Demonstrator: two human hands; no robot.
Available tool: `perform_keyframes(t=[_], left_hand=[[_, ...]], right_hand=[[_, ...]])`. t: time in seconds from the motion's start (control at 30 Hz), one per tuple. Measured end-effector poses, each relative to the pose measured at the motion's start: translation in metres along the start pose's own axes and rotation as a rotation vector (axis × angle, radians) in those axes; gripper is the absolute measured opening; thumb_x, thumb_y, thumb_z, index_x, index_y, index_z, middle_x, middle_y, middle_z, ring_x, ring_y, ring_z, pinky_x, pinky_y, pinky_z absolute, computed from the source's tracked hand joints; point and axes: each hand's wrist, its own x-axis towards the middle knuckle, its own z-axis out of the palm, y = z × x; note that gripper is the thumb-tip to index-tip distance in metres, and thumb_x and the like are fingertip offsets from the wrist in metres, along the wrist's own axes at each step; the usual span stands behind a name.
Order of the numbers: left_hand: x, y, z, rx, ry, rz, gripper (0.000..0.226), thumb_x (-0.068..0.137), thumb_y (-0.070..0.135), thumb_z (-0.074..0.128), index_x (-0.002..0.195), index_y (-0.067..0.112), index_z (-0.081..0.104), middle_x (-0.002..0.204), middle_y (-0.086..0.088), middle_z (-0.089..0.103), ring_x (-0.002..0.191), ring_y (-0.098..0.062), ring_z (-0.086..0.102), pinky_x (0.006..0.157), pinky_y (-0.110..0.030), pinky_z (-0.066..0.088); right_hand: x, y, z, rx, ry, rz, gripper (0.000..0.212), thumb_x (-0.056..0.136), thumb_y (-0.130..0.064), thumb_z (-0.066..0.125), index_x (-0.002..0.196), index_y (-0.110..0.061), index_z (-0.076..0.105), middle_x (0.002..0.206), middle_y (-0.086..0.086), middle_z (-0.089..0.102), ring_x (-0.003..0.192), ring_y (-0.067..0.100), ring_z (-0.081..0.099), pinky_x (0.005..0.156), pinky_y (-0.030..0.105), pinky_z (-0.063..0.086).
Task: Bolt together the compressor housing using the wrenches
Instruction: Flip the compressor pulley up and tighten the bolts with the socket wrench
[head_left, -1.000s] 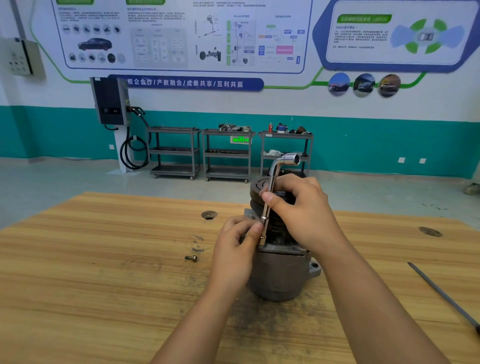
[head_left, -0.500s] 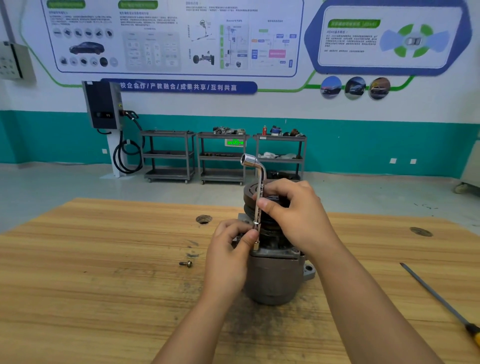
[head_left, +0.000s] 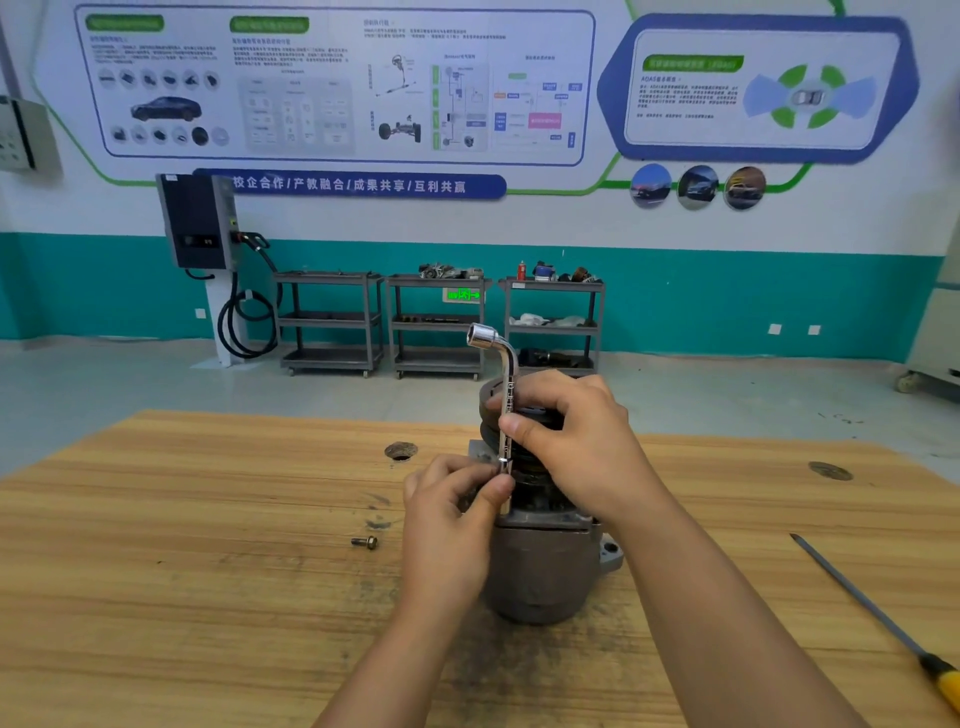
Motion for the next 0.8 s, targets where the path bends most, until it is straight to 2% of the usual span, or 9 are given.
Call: perform_keyframes(t=[0.17,0.23,0.33,0.47,0.57,0.63,0.7,0.73,0.8], left_hand=[[0.001,-0.003,0.003,0.017,-0.025,0.025,0.011,0.088,0.014,0.061,0.084,0.021,0.068,0.084,0.014,0.055,0.097,-0.013,0.042,0.077,-0.001,0.027],[0.002,-0.004,0.003,0.014,-0.041,0.037,0.014,0.089,0.012,0.059,0.083,0.021,0.067,0.085,0.014,0.055,0.097,-0.014,0.041,0.078,-0.002,0.026],[0.003,-0.007,0.005,-0.002,-0.063,0.026,0.017,0.091,0.01,0.056,0.082,0.021,0.066,0.087,0.014,0.055,0.097,-0.015,0.041,0.078,-0.002,0.026],[0.002,-0.01,0.005,-0.046,-0.067,0.011,0.021,0.091,0.015,0.056,0.079,0.03,0.063,0.088,0.015,0.057,0.1,-0.014,0.042,0.078,-0.001,0.027],[0.002,-0.014,0.001,-0.143,-0.023,0.003,0.016,0.09,0.028,0.053,0.081,0.033,0.066,0.091,0.009,0.058,0.1,-0.015,0.051,0.085,-0.018,0.038],[0.007,-0.024,-0.009,-0.158,0.13,-0.083,0.017,0.093,0.024,0.051,0.09,0.032,0.066,0.1,0.004,0.059,0.099,-0.009,0.055,0.084,-0.022,0.043],[0.017,-0.045,-0.024,0.135,0.294,-0.245,0.025,0.093,0.007,0.051,0.101,0.027,0.063,0.114,0.0,0.059,0.108,-0.015,0.053,0.091,-0.03,0.043],[0.021,-0.056,-0.032,0.348,0.278,-0.345,0.035,0.09,0.001,0.05,0.11,0.028,0.062,0.122,-0.001,0.057,0.114,-0.021,0.049,0.096,-0.038,0.04],[0.022,-0.073,-0.044,0.713,0.096,-0.511,0.05,0.088,0.002,0.046,0.126,0.033,0.054,0.135,0.002,0.049,0.124,-0.026,0.038,0.098,-0.041,0.031]], right_hand=[[0.002,0.003,0.006,0.003,0.084,0.033,0.013,0.083,-0.029,0.068,0.096,-0.025,0.071,0.08,-0.024,0.051,0.098,0.008,0.035,0.098,0.039,0.029],[0.003,0.003,0.009,0.016,0.12,0.05,0.012,0.082,-0.028,0.07,0.093,-0.024,0.071,0.077,-0.025,0.048,0.097,0.008,0.033,0.094,0.035,0.028],[0.004,0.003,0.013,-0.023,0.144,0.06,0.011,0.081,-0.031,0.07,0.091,-0.026,0.07,0.081,-0.021,0.051,0.102,0.011,0.036,0.081,0.026,0.018],[0.004,0.001,0.02,-0.082,0.181,0.043,0.008,0.083,-0.033,0.069,0.087,-0.027,0.068,0.085,-0.019,0.051,0.1,0.011,0.035,0.073,0.024,0.013],[0.004,0.001,0.022,-0.106,0.191,0.032,0.008,0.085,-0.035,0.066,0.089,-0.028,0.067,0.088,-0.019,0.051,0.099,0.01,0.033,0.072,0.024,0.011],[0.003,0.0,0.022,-0.103,0.181,0.037,0.008,0.086,-0.036,0.065,0.09,-0.028,0.066,0.087,-0.02,0.05,0.098,0.009,0.031,0.071,0.024,0.011],[0.003,0.0,0.02,-0.087,0.164,0.05,0.01,0.086,-0.036,0.064,0.092,-0.027,0.067,0.083,-0.021,0.048,0.097,0.008,0.029,0.071,0.025,0.012],[0.003,0.0,0.02,-0.08,0.158,0.053,0.011,0.087,-0.035,0.063,0.092,-0.027,0.067,0.083,-0.021,0.048,0.097,0.009,0.029,0.071,0.025,0.012],[0.003,-0.001,0.018,-0.066,0.148,0.053,0.01,0.088,-0.034,0.063,0.091,-0.026,0.067,0.087,-0.02,0.05,0.1,0.012,0.034,0.072,0.026,0.014]])
